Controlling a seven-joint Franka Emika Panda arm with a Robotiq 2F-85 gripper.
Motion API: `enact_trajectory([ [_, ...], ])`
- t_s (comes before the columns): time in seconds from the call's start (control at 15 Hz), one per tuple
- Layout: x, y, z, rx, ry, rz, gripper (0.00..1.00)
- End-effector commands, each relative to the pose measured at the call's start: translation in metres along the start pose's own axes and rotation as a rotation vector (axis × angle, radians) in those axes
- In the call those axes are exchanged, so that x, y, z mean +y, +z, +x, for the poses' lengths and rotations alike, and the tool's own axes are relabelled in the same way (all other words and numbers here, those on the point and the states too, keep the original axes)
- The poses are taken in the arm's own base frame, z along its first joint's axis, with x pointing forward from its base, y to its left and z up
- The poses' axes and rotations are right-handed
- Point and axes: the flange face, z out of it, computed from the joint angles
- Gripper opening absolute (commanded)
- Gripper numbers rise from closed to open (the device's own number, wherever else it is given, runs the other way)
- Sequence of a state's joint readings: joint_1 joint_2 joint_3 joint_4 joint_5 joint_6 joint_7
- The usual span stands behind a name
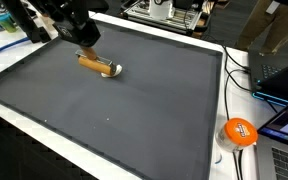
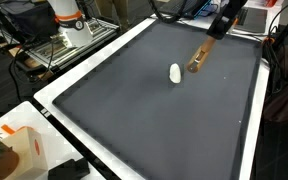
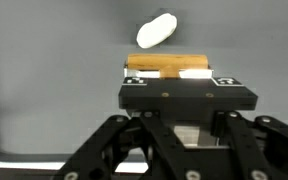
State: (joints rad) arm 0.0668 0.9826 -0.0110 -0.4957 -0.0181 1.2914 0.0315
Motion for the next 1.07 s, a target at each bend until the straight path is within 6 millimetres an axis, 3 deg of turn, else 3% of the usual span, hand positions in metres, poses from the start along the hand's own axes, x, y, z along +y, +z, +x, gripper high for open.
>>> enact_trajectory([
  [0.0,0.013,-0.019,-0.006,0.026,0.025,0.073,0.22],
  [0.53,0.030,-0.033,-0.015,0.027,0.065,0.073,0.22],
  [0.6,0.024,-0.021,-0.007,0.031,0.045,0.065,0.47],
  [0.93,0.028,-0.027,-0.009,0.038,0.052,0.065,0.47],
  [1.0,0.028,-0.027,-0.009,0.038,0.052,0.065,0.22],
])
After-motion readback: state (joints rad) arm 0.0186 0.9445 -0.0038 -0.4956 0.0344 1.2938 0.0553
